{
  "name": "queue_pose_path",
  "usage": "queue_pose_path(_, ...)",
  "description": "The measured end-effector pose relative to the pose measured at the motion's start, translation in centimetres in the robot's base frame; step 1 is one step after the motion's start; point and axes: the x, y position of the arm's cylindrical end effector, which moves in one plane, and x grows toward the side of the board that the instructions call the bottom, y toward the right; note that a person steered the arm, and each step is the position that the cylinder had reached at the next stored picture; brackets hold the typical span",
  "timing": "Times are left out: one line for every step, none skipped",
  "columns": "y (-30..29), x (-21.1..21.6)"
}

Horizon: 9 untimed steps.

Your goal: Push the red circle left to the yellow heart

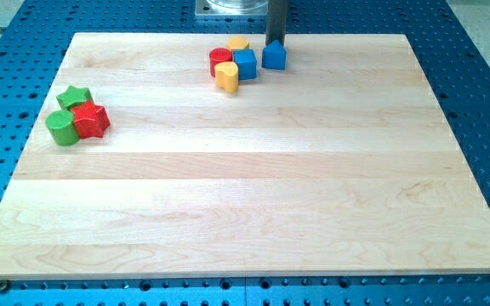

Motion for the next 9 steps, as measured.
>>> queue_pose_path(-2.8, 2.2)
queue_pose_path(-4.3, 2.9)
queue_pose_path(-6.4, 3.4)
queue_pose_path(-7.7, 3.9)
queue_pose_path(-8.6, 4.5)
queue_pose_path(-9.7, 5.6)
queue_pose_path(-10.5, 6.6)
queue_pose_path(-10.6, 6.9)
queue_pose_path(-10.4, 7.2)
